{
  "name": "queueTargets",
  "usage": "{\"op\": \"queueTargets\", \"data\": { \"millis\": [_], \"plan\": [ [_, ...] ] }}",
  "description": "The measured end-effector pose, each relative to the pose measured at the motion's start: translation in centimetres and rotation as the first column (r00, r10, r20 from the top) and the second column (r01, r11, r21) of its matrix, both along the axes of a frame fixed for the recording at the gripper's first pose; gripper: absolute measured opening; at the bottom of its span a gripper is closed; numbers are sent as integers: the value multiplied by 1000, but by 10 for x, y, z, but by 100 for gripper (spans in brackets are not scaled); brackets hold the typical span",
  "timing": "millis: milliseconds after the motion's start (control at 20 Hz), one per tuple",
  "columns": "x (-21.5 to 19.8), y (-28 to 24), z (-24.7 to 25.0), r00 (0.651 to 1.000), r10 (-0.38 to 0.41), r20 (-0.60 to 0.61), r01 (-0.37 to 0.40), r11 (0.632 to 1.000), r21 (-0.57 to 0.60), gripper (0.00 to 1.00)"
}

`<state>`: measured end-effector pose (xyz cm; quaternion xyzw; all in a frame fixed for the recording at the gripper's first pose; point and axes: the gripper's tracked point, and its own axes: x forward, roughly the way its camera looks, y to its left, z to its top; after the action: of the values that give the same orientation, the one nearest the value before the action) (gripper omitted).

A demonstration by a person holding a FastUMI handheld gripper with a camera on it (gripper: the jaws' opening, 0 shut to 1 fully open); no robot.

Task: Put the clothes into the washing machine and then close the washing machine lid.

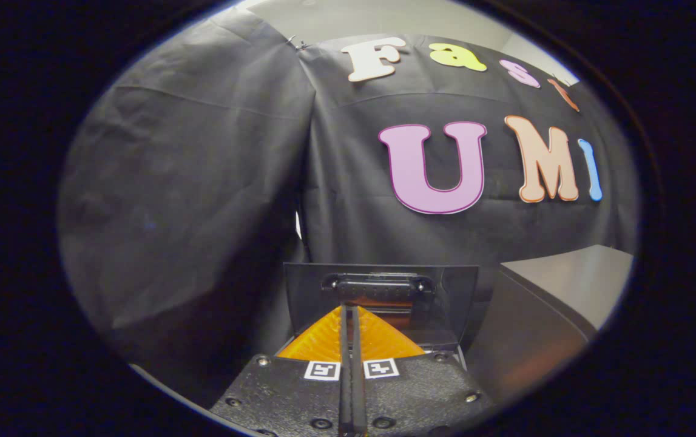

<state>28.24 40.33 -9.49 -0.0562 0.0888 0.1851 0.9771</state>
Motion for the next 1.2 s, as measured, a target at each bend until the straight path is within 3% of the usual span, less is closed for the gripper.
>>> {"op": "queueTargets", "data": {
  "millis": [200, 700, 850, 1050, 1200],
  "plan": [
    [4, 0, -35, 999, -19, -45, 18, 1000, -24, 0],
    [6, 3, -46, 998, -8, -63, 5, 999, -48, 0],
    [3, -1, -43, 993, -16, -114, 6, 996, -83, 39],
    [1, -2, -9, 998, 0, -64, -12, 982, -190, 91],
    [-6, 9, 18, 998, 39, -44, -48, 973, -226, 96]
  ]
}}
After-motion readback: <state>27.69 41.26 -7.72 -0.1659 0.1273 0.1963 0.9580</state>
